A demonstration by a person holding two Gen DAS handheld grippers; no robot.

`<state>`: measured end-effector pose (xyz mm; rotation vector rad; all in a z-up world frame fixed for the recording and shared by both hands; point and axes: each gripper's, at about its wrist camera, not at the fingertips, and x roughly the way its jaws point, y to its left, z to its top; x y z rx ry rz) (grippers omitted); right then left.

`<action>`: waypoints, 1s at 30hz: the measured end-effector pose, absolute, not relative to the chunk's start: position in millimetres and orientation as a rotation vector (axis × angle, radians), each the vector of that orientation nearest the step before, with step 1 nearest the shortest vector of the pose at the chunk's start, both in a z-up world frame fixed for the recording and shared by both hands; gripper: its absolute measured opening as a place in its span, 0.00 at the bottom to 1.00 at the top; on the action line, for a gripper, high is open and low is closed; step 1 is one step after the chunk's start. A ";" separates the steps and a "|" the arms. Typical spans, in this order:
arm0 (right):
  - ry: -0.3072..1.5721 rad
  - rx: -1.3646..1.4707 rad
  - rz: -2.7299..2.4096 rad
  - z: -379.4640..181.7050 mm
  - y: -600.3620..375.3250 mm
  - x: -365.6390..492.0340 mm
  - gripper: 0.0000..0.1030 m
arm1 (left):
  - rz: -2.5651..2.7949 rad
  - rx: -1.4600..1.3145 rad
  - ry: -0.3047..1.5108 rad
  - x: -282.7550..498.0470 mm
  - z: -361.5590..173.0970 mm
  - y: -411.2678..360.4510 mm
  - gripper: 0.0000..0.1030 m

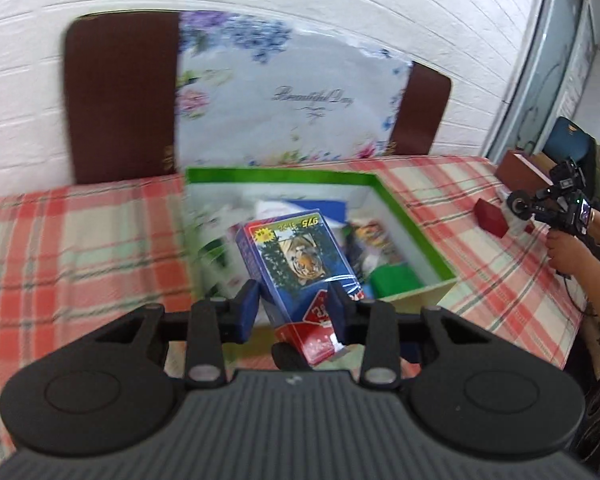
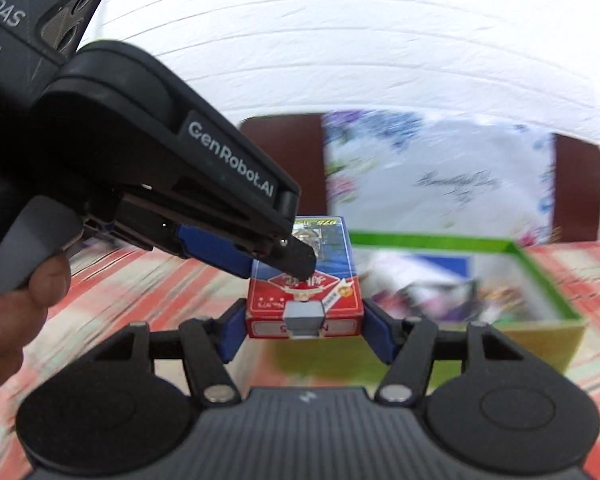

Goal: Organize objects
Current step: 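Carry the card box with the right gripper and drop it into the box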

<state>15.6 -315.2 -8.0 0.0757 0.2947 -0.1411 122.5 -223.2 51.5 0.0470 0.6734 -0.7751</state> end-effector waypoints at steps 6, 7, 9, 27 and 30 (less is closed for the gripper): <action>0.338 0.096 -0.283 -23.6 -384.7 59.7 0.60 | -0.800 0.150 0.689 141.7 35.0 -311.1 0.40; 0.370 0.098 -0.319 -30.3 -393.5 72.1 0.60 | -0.749 0.178 0.690 146.0 30.0 -319.8 0.43; 0.430 0.121 -0.362 -40.9 -407.6 89.1 0.65 | -0.626 0.230 0.708 155.3 19.2 -331.2 0.43; 0.336 0.230 -0.331 -10.6 -373.6 1.8 0.77 | -0.467 0.270 0.642 114.7 31.7 -247.2 0.62; 0.345 0.270 -0.322 -3.9 -363.8 -15.1 0.77 | -0.456 0.260 0.627 103.6 32.5 -229.0 0.65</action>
